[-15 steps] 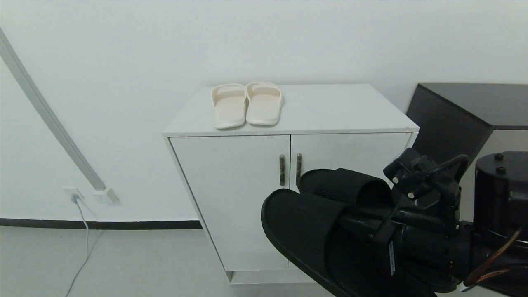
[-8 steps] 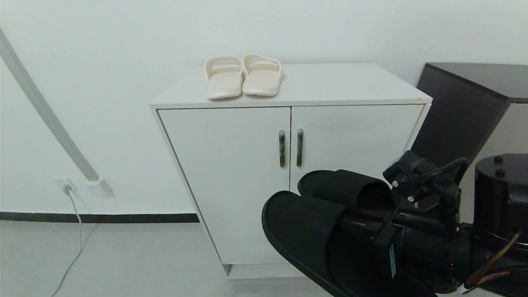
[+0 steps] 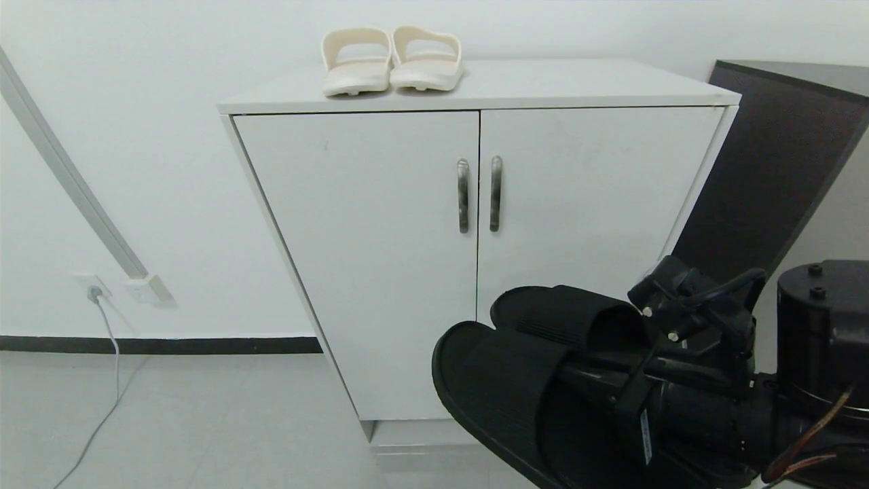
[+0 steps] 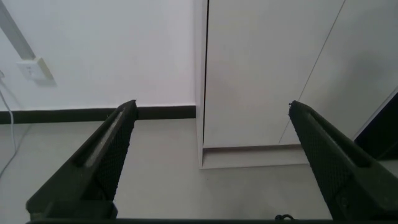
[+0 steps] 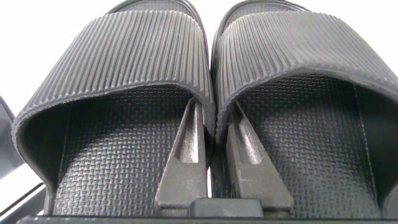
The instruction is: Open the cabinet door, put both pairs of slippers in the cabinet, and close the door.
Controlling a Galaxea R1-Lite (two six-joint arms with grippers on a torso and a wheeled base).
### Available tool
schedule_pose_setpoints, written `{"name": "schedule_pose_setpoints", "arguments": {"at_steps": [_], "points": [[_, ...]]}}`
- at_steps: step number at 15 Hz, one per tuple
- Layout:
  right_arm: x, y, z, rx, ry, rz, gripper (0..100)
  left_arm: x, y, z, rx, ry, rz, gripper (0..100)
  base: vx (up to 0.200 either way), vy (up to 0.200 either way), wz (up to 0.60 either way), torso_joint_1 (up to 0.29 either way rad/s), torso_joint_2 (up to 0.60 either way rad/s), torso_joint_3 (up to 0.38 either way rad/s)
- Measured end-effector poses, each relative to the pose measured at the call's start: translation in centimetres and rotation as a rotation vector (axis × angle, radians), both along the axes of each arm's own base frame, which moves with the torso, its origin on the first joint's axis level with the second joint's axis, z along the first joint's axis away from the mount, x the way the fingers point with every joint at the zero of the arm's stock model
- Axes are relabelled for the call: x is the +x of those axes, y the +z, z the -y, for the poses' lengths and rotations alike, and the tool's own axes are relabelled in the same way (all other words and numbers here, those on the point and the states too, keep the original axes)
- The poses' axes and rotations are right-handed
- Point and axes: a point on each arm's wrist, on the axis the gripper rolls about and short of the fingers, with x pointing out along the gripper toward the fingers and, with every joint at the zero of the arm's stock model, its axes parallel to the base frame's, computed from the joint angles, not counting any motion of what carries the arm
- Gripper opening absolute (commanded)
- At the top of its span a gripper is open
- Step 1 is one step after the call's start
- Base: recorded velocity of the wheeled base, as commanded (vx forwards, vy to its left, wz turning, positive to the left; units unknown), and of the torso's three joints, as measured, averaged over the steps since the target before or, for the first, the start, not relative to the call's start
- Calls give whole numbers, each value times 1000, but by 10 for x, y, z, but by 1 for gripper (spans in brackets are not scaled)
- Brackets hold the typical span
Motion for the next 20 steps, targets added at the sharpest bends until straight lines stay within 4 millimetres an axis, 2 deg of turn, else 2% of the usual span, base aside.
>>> {"name": "schedule_pose_setpoints", "arguments": {"at_steps": [4, 9, 10, 12, 14, 17, 20], "points": [[-1, -4, 0, -12, 13, -10, 0, 0, 0, 0, -10, -1, -1, 100, 0, 0, 0, -10, 292, 283], [-1, -4, 1, -12, 12, -8, 0, 0, 1, 0, 11, -1, 0, 100, 0, 0, 0, 0, 14, 9], [-1, -3, 1, -7, 12, -4, 0, -1, 6, 0, 18, 0, 15, 100, 0, 0, 0, 0, 0, 0], [-2, -1, 2, 0, 12, 4, 0, -3, 27, 0, -2, -8, 48, 100, 0, 0, 0, 0, 0, 0], [-2, 0, 3, -5, 18, 14, 0, 2, 54, 1, -41, -65, 36, 100, 0, 0, 0, 0, 0, 0], [-2, 0, 3, -5, 20, 14, 0, 30, 89, 4, -91, -212, 6, 100, 0, 0, 0, 0, 0, 0], [-3, 0, 2, -6, 22, 15, 0, 65, 113, 9, -109, -371, -34, 100, 0, 0, 0, 0, 0, 0]]}}
